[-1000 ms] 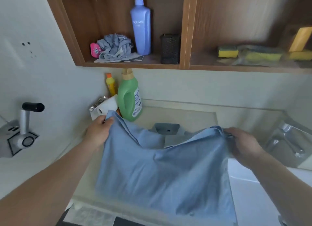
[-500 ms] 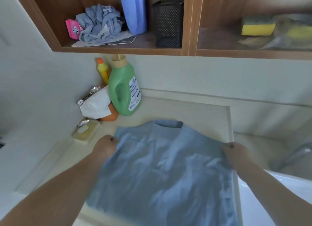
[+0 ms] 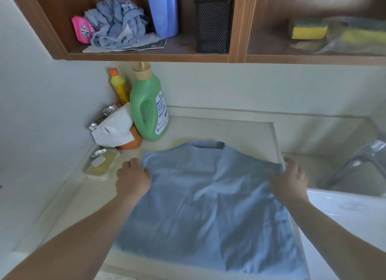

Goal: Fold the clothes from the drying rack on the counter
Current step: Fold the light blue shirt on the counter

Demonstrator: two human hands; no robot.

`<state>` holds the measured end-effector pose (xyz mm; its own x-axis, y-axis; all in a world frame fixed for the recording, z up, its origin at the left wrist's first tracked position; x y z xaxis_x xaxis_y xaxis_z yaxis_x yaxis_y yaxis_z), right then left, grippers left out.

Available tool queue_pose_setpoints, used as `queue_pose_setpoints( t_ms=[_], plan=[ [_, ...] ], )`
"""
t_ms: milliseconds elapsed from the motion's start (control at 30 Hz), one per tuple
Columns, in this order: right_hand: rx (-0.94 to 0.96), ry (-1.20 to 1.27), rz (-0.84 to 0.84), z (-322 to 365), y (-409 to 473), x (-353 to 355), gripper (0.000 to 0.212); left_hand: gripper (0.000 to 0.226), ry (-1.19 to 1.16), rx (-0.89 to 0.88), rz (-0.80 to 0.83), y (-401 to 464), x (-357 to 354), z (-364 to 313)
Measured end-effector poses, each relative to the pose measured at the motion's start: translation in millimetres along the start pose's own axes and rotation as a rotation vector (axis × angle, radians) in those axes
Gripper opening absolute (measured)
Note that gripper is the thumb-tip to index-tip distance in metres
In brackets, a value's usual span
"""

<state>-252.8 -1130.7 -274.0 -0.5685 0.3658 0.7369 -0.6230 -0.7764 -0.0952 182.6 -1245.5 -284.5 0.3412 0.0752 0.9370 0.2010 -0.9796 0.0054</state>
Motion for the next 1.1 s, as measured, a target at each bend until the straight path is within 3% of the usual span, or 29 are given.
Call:
queue_pose_setpoints(
  t_ms=[133, 200, 300, 433, 667, 800, 867, 967, 1100],
  plan=[
    [0.393, -0.185, 0.039, 36, -81, -45, 0.061, 0.050, 0.087, -0.435, -0.039, -65, -16, -53],
    [0.465, -0.294, 0.206, 53, -116, -76, 0.062, 0.056, 0.109, -0.558, 0.127, -105, -32, -78],
    [0.457, -0.435, 0.384, 50, -143, -107, 0.059, 0.058, 0.233, -0.582, 0.367, -147, -61, -81],
    [0.421, -0.573, 0.301, 15, -142, -88, 0.069, 0.067, 0.338, -0.554, 0.343, -146, -65, -51],
    [0.116, -0.644, 0.190, -61, -124, -22, 0.073, 0.073, 0.355, -0.400, 0.334, -115, -48, -12],
    [-0.047, -0.633, 0.149, -78, -131, -3, 0.072, 0.076, 0.356, -0.339, 0.371, -120, -40, -23],
    [0.033, -0.617, 0.103, -69, -138, -5, 0.069, 0.074, 0.317, -0.443, 0.367, -134, -40, -46],
    [0.305, -0.576, 0.082, -38, -152, -23, 0.071, 0.070, 0.302, -0.650, 0.341, -161, -46, -83],
    [0.499, -0.547, 0.241, -30, -166, -53, 0.079, 0.069, 0.323, -0.687, 0.403, -183, -65, -102]
  ],
)
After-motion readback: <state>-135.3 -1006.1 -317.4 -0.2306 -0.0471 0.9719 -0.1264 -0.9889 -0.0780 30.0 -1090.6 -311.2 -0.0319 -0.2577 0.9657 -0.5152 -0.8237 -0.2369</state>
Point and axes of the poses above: each hand's wrist, its own y-axis towards the middle knuckle, its own x-axis out of the back of the hand, z = x × y, the point moved 4 cm from there along y, towards the middle knuckle, and after that the axes turned 2 degrees about z, right-handed, at the moved point
